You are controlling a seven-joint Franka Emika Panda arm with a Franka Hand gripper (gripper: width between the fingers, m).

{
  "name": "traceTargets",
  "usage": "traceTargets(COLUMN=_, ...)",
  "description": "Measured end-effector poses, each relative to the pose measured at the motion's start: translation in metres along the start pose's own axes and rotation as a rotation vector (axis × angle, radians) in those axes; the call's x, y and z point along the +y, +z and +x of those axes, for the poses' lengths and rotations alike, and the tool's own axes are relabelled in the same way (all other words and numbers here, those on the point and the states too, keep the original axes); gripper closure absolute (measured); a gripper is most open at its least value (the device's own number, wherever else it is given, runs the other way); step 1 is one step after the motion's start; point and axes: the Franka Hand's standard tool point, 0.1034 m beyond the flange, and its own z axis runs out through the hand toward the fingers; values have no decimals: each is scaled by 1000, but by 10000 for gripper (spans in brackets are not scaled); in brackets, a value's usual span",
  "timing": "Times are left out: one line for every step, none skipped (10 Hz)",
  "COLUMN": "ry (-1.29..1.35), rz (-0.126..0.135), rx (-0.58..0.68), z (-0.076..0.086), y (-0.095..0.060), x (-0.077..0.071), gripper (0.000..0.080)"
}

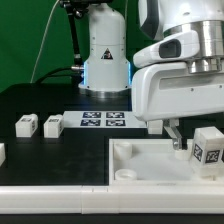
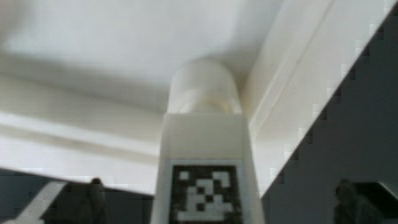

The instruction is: Assemble one leg

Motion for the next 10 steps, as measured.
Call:
traceTargets(ry=-2, rz=15, rx=-78, z=0, y=-1, x=0, gripper=150)
traceTargets(ry=0, rz=31, rx=-160, z=-2, y=-2, x=0, gripper=150)
traceTargets(ry=2, rz=46, rx=-228, z=2, y=-3, x=2, gripper=150)
traceTargets(ry=4, rz=62, rx=-327, z=-2, y=-5, x=0, gripper=150)
traceTargets(ry=0, rz=67, rx=-363, z=5, y=-7, x=1, gripper=150)
traceTargets(ry=1, rz=63, rx=-341, z=11, y=-9, x=2, gripper=150)
traceTargets(ry=0, rz=62, rx=-334, z=13, y=-11, x=2, gripper=150)
traceTargets(ry=-2, rz=61, rx=-332, z=14, y=-11, x=3, gripper=150)
traceTargets(ry=-1, rz=61, rx=-330, z=14, y=-10, x=3, gripper=150)
traceTargets(ry=-1, rz=61, rx=-328, z=15, y=-10, x=3, gripper=150)
